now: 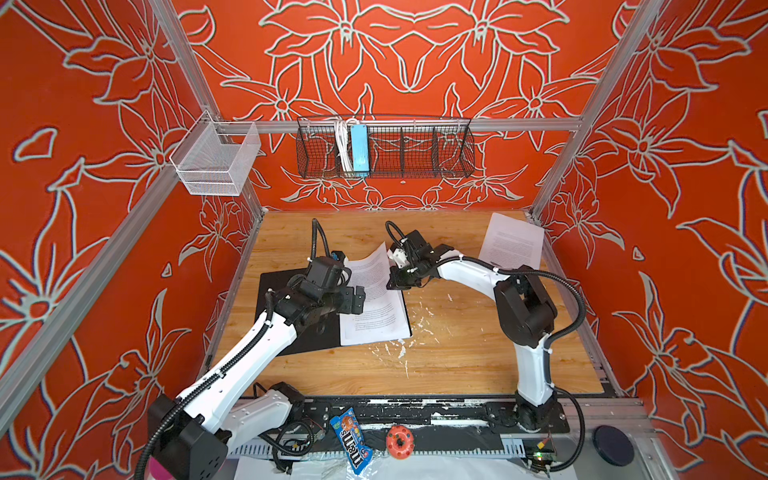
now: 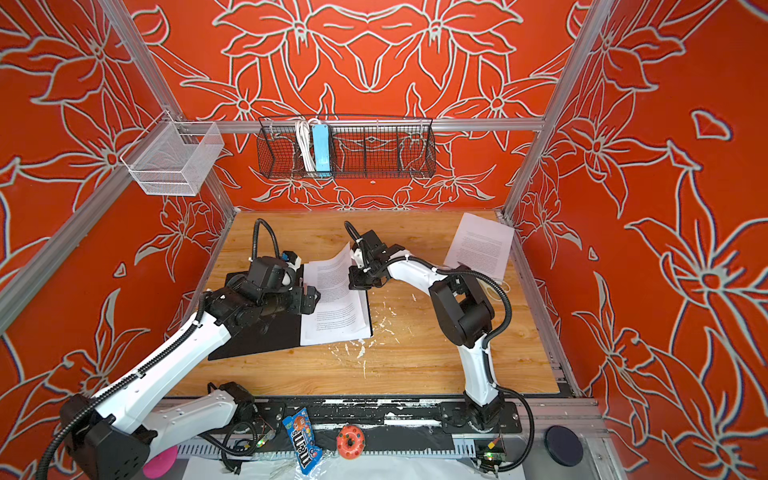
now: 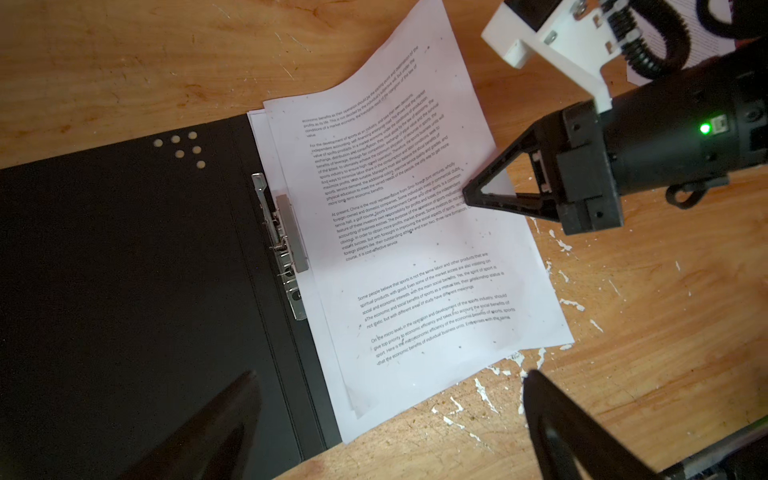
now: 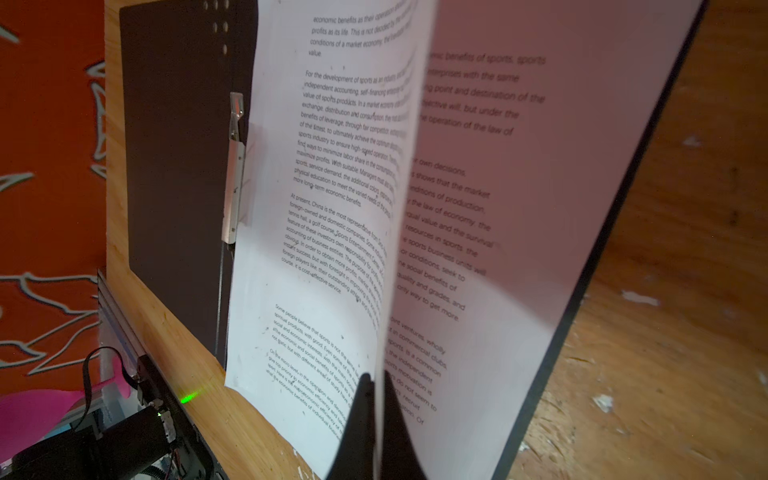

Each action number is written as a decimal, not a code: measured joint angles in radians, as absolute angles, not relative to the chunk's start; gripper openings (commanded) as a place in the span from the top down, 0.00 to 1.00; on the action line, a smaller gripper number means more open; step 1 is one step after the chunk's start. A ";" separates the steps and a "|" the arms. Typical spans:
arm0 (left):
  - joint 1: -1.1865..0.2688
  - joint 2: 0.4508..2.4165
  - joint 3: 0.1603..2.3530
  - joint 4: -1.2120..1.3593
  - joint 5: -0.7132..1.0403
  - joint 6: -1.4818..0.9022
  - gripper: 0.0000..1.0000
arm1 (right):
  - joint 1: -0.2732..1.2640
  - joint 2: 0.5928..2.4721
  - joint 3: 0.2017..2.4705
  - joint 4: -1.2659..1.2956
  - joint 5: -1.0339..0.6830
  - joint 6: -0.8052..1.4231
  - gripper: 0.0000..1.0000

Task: Put the files into the folder
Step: 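Lower the sheet onto the folder stack with the right gripper, pressing toward the clip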

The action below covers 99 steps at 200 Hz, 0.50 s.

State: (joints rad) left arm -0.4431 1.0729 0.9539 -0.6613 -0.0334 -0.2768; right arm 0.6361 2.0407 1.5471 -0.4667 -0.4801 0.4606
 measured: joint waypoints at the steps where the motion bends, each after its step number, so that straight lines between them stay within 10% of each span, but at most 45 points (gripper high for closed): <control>1: -0.443 1.073 0.954 -0.661 -0.033 -0.277 0.02 | 0.636 2.041 1.548 -0.467 -0.480 0.461 1.00; 99: -0.431 1.076 0.954 -0.662 -0.002 -0.277 0.02 | 0.652 2.062 1.565 -0.477 -0.480 0.460 1.00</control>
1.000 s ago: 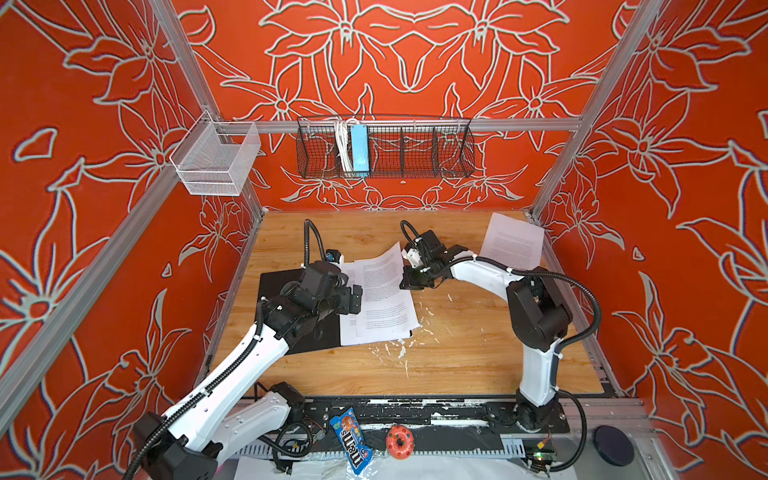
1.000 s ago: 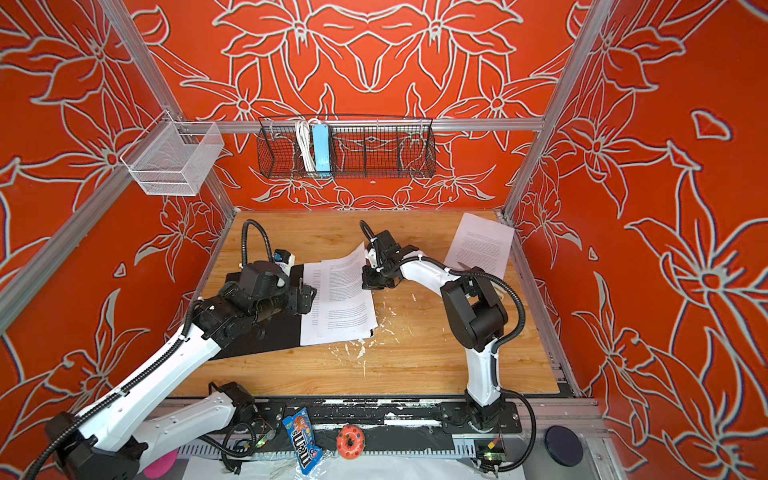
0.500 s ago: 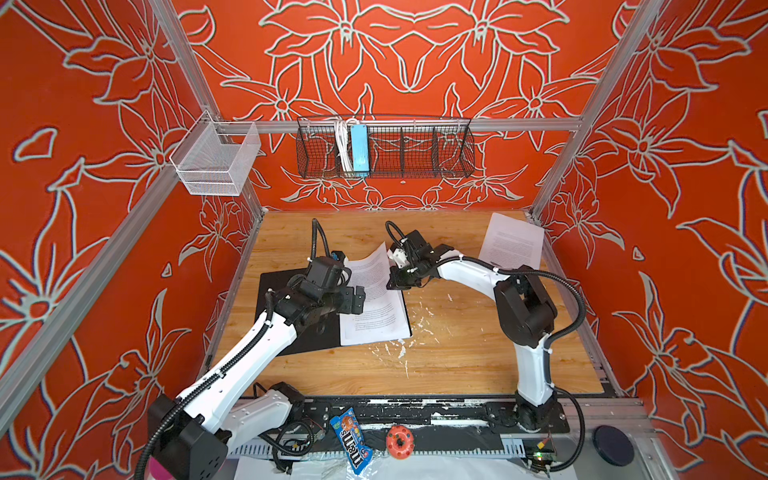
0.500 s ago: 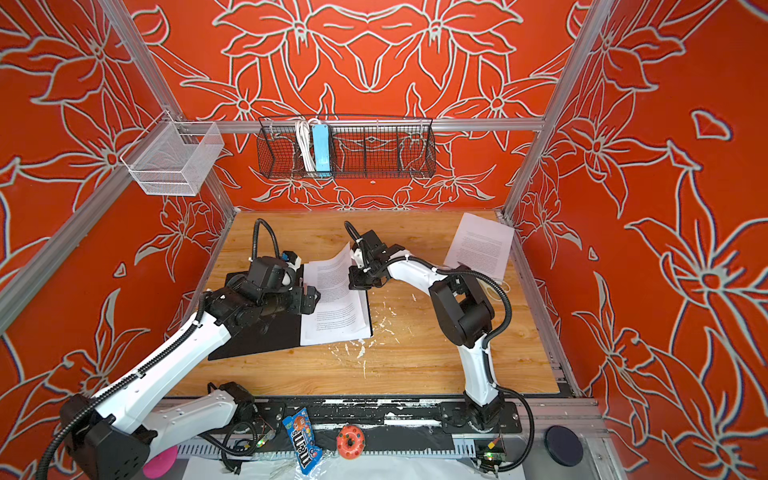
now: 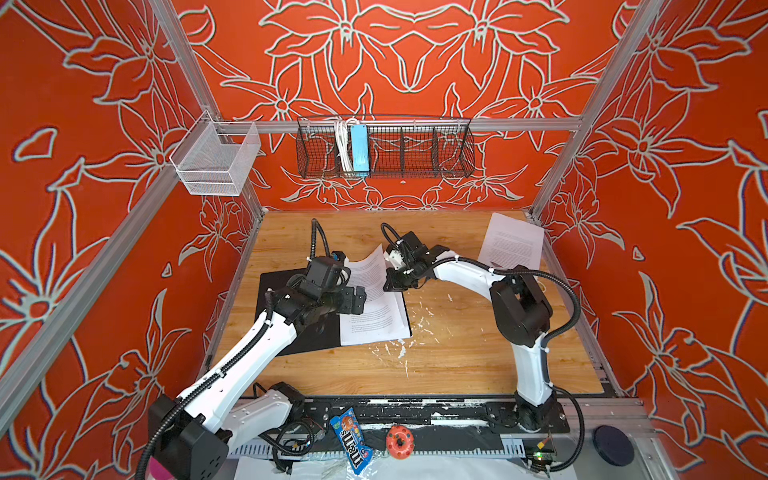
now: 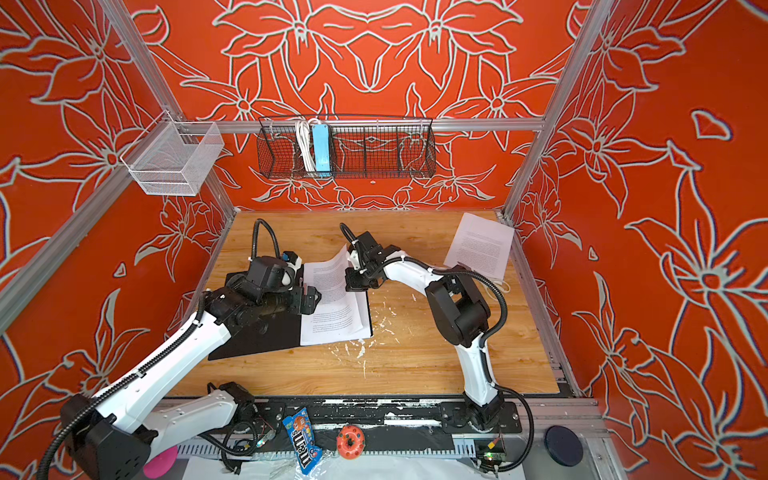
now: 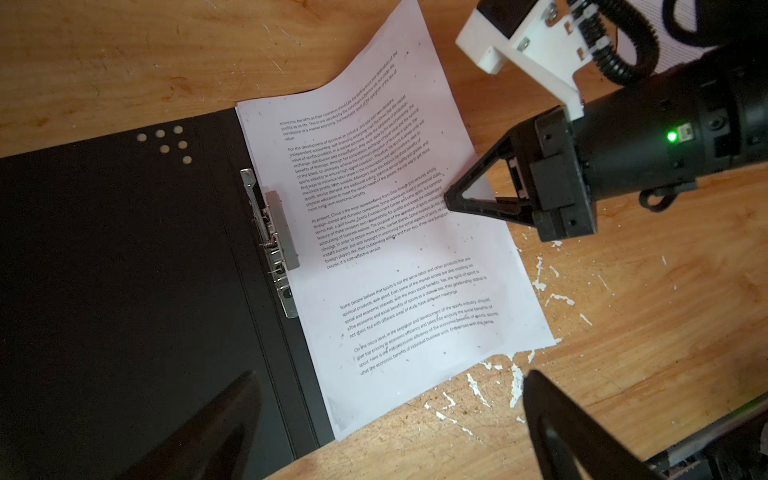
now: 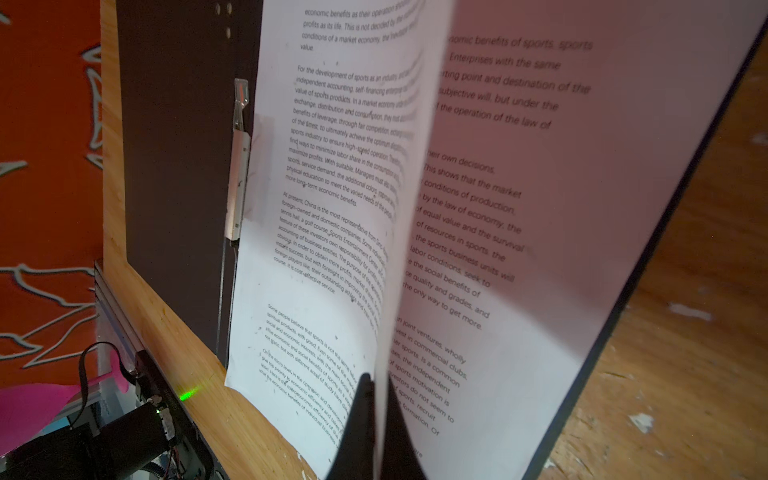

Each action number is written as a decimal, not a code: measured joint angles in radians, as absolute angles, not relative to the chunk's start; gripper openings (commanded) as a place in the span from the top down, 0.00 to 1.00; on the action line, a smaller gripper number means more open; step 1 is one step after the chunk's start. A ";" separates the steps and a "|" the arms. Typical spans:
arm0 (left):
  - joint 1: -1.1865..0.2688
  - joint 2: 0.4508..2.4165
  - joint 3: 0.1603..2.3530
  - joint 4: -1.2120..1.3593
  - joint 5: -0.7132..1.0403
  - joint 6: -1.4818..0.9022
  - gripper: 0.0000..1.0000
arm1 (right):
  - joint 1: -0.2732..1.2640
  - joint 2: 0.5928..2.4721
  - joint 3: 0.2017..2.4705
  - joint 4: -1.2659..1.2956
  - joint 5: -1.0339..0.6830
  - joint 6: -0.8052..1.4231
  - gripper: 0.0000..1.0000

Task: Put the files into the folder
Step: 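Lower the sheet onto the folder stack with the right gripper, pressing toward the clip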

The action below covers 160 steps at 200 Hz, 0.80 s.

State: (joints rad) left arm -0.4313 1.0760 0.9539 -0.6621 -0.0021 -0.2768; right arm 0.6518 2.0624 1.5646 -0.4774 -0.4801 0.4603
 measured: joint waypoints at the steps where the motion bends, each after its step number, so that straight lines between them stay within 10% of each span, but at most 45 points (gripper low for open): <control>1: -0.431 1.076 0.954 -0.662 -0.002 -0.277 0.02 | 0.652 2.062 1.565 -0.478 -0.480 0.460 1.00; 160: -0.418 1.100 0.963 -0.665 0.029 -0.277 0.02 | 0.656 2.070 1.576 -0.487 -0.479 0.460 0.93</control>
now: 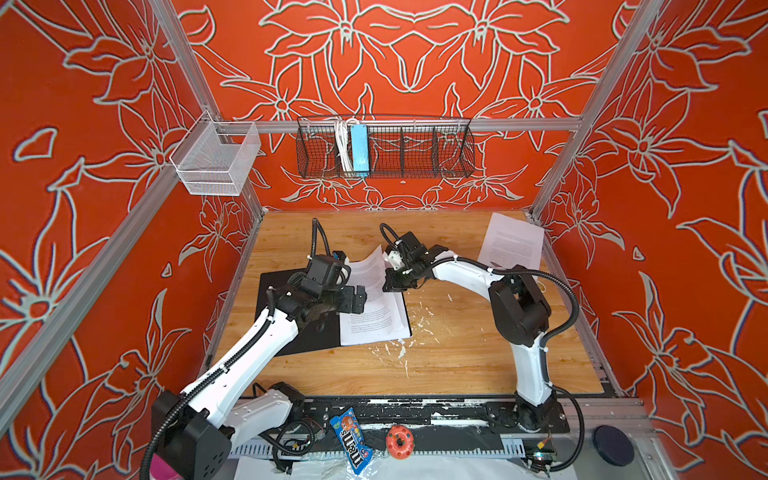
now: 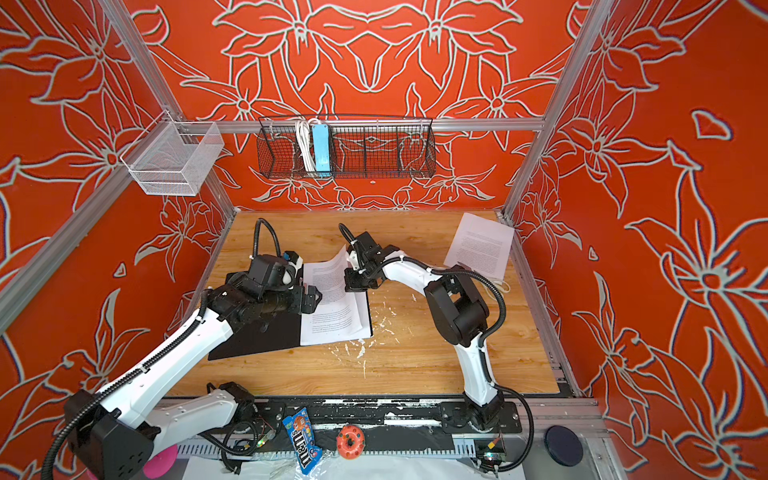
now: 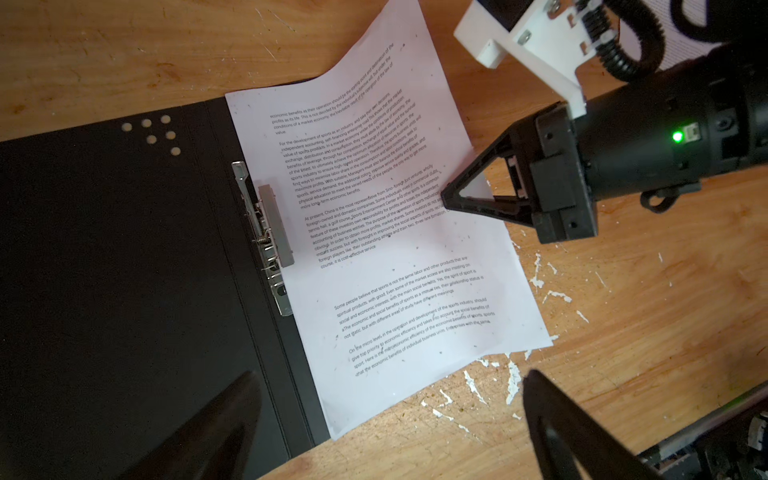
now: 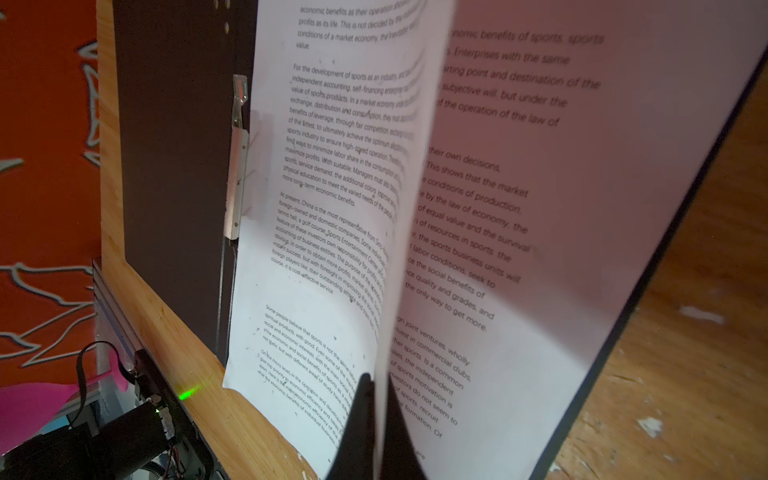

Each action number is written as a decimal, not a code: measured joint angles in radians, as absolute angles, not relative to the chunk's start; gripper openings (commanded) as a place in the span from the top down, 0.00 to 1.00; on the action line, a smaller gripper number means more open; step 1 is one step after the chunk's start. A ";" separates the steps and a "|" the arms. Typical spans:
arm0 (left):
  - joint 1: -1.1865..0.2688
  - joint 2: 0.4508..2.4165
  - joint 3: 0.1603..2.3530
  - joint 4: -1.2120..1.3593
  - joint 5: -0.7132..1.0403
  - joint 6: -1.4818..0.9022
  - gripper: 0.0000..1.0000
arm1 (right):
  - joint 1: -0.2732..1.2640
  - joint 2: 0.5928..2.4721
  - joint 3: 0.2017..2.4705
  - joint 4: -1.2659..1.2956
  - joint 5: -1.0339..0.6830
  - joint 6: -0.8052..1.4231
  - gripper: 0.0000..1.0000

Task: Put the files into the folder
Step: 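Lower the sheet onto the folder stack with the right gripper, pressing toward the clip, then open the right gripper and move it to the last loose sheet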

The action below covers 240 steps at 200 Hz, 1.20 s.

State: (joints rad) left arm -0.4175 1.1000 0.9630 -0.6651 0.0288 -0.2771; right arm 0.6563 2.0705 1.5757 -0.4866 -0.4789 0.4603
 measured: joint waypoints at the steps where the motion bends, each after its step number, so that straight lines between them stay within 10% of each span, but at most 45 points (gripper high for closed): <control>1: -0.418 1.100 0.963 -0.665 0.028 -0.277 0.02 | 0.656 2.070 1.576 -0.487 -0.479 0.460 0.92; 75: -0.417 1.106 0.965 -0.666 0.040 -0.277 0.02 | 0.665 2.072 1.628 -0.567 -0.377 0.444 0.64; 128: -0.416 1.108 0.965 -0.666 0.047 -0.277 0.02 | 0.657 2.058 1.618 -0.678 -0.065 0.417 0.18; 240: -0.412 1.108 0.965 -0.666 0.060 -0.277 0.02 | 0.146 1.992 1.616 -0.606 0.066 0.492 0.02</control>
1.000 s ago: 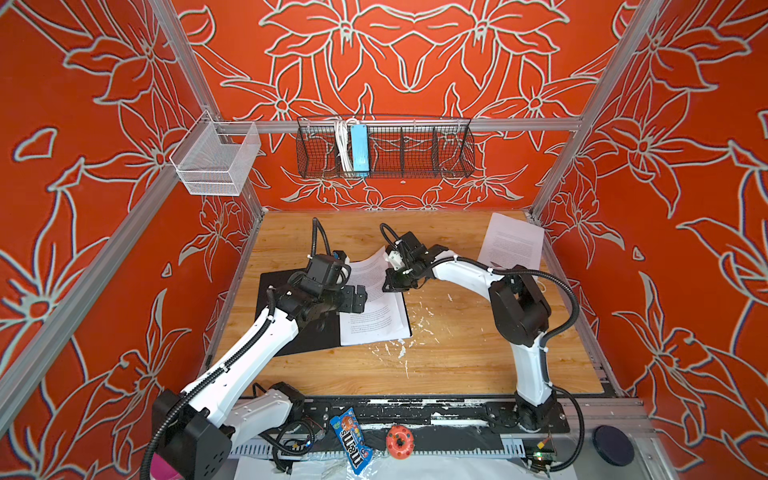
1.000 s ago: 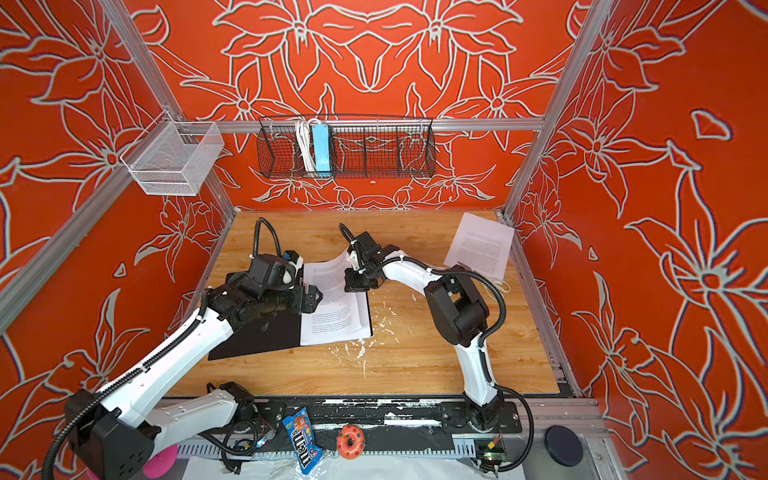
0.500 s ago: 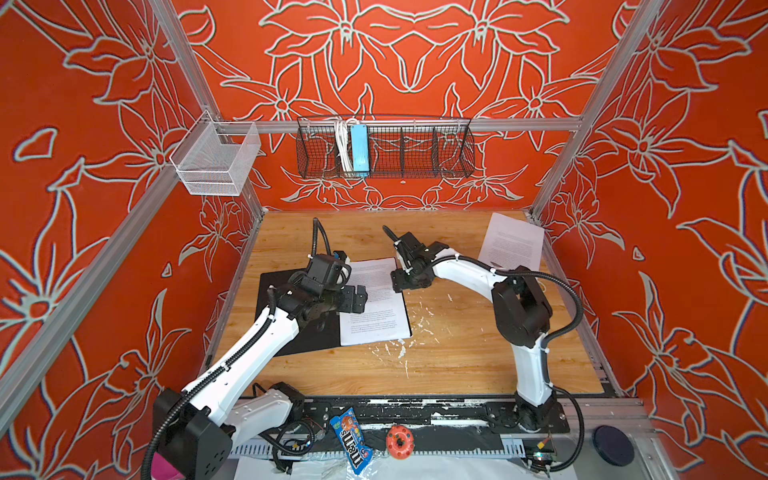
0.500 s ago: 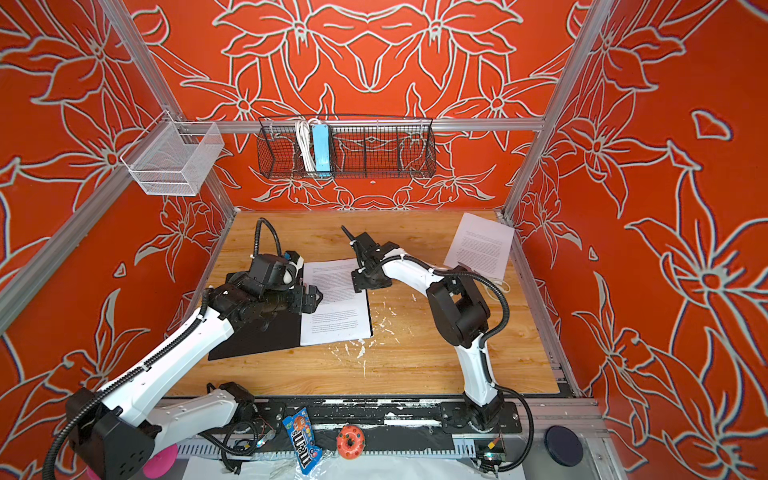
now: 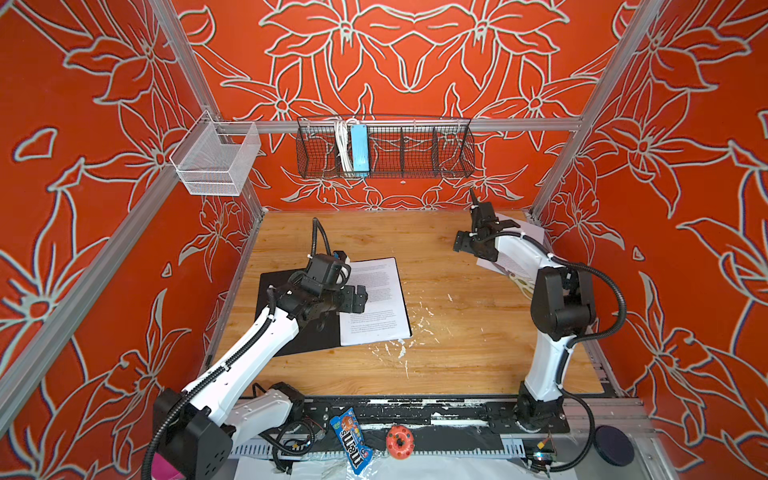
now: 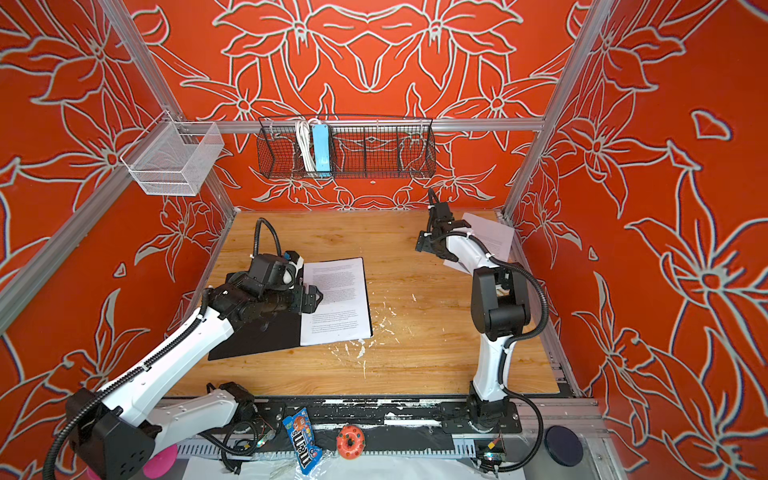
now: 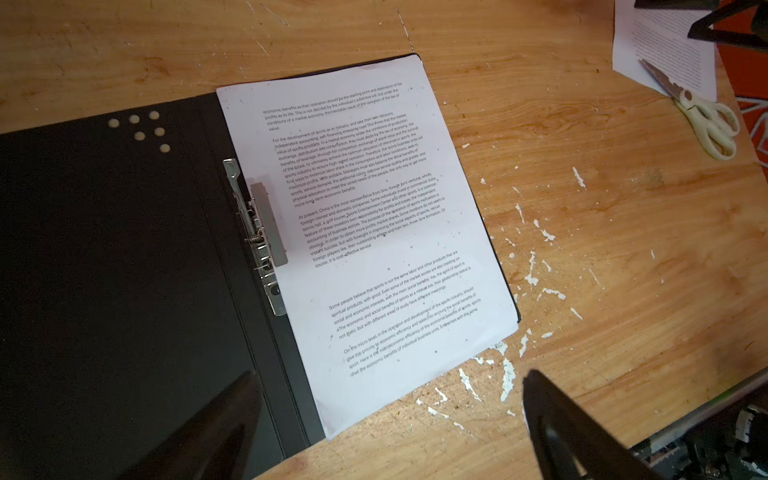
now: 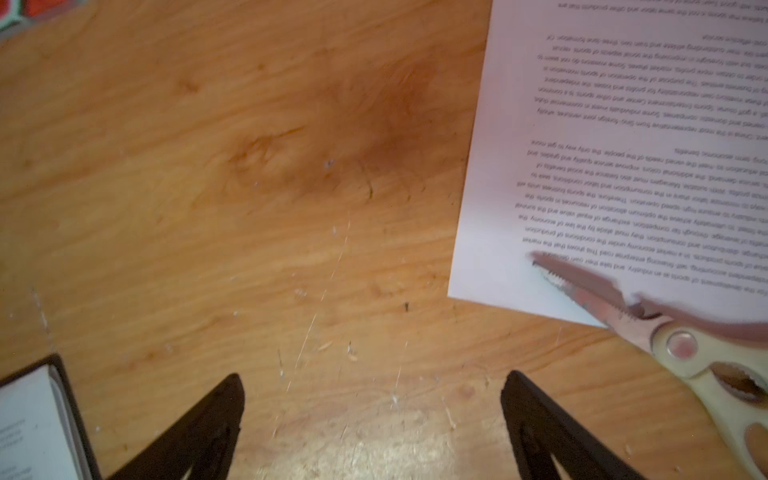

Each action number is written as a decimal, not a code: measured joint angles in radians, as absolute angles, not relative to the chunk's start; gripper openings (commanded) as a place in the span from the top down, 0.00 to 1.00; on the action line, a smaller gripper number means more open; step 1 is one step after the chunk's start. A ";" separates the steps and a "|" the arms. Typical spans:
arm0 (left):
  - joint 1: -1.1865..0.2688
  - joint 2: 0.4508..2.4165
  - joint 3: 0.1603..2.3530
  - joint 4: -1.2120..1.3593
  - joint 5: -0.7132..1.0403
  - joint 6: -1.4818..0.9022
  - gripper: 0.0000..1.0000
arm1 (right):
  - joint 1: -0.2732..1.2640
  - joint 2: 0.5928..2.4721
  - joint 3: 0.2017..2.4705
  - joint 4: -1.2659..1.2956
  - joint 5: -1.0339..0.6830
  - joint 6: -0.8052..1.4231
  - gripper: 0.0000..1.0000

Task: Put the files into the folder
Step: 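Open the right gripper and move it to the last loose sheet, then grasp the last loose printed sheet beside the scissors with the right gripper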

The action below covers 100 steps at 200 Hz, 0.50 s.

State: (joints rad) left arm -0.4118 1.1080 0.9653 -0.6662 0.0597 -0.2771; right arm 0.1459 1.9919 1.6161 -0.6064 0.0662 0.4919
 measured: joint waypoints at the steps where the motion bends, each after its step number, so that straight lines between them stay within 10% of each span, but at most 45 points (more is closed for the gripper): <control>1: -0.412 1.108 0.965 -0.666 0.060 -0.277 0.02 | 0.142 1.997 1.621 -0.607 0.066 0.493 0.02; 100: -0.411 1.108 0.965 -0.666 0.089 -0.278 0.02 | -0.057 2.219 1.773 -0.616 -0.038 0.554 0.03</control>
